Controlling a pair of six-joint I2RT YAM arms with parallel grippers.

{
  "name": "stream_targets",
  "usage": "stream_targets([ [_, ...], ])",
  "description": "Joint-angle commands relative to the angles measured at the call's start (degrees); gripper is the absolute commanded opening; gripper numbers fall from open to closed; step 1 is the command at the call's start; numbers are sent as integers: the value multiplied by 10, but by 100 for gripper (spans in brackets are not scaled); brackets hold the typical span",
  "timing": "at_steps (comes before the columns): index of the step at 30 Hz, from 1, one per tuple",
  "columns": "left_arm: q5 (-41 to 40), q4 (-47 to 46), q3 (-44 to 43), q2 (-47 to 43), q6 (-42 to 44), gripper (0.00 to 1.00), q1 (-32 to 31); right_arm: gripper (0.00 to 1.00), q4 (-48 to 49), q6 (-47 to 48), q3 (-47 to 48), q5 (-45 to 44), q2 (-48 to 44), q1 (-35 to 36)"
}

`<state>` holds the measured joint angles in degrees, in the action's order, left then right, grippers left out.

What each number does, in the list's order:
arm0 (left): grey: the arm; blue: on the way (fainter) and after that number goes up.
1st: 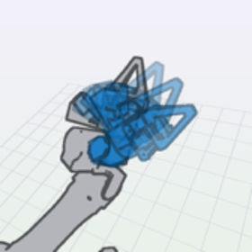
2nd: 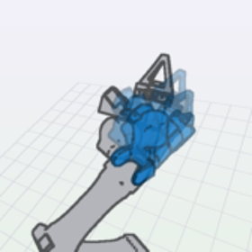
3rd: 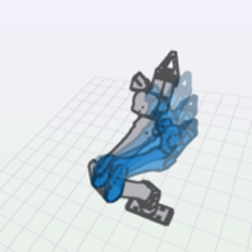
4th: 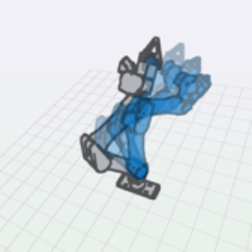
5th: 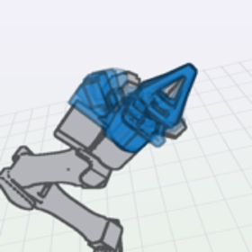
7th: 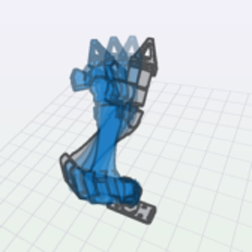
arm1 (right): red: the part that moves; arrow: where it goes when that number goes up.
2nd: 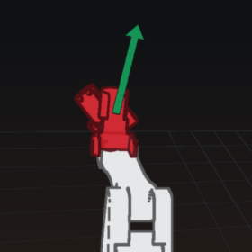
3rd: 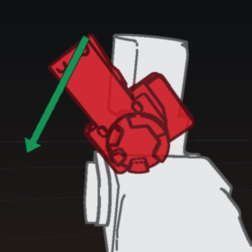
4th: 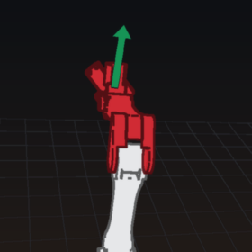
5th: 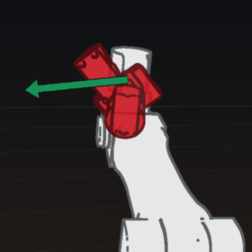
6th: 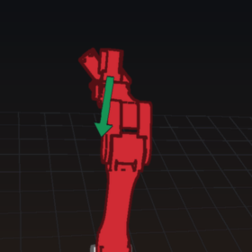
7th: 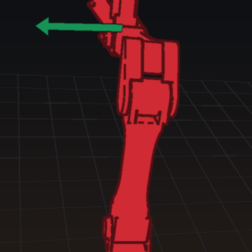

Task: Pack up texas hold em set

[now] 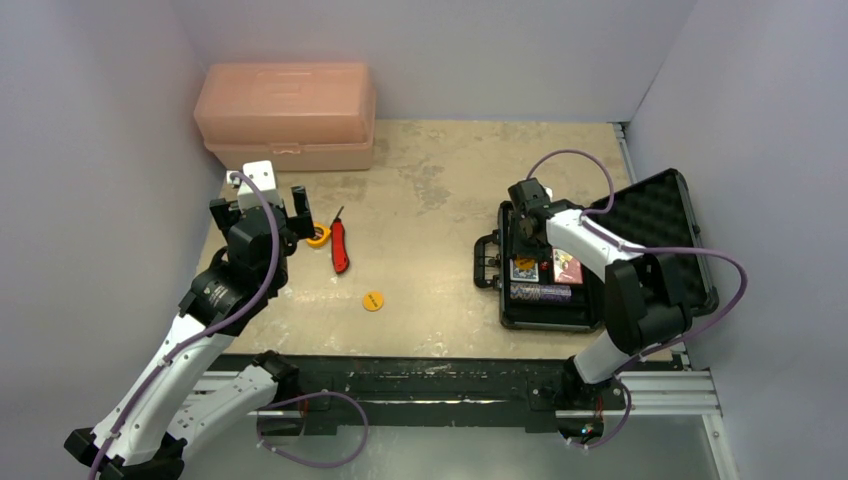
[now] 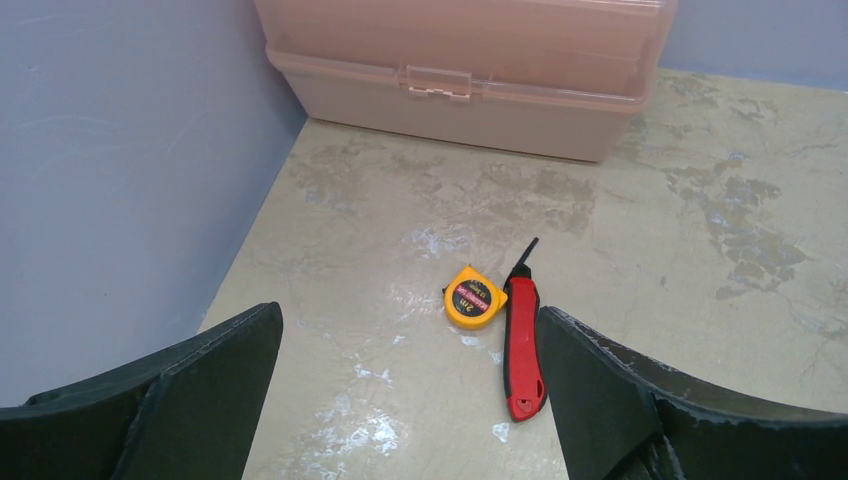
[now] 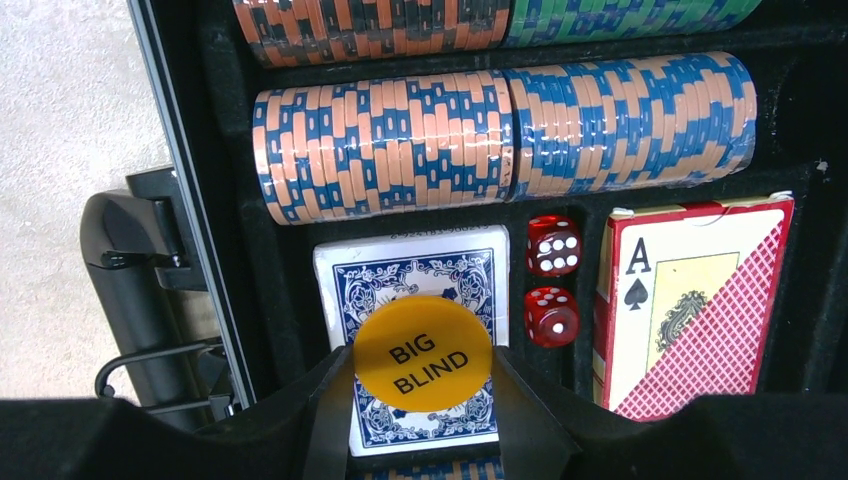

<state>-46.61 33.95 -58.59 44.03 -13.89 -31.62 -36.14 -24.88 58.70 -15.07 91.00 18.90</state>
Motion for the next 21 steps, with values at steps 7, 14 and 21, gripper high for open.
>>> stream_targets([
  [7, 4, -15, 0, 0, 9, 98, 3, 43, 14, 5, -8, -2, 7, -4],
  [14, 5, -15, 0, 0, 8, 98, 2, 57, 5, -1, -6, -7, 3, -4],
  [21, 6, -15, 0, 0, 9, 98, 3, 84, -19, -10, 7, -16, -9, -4],
])
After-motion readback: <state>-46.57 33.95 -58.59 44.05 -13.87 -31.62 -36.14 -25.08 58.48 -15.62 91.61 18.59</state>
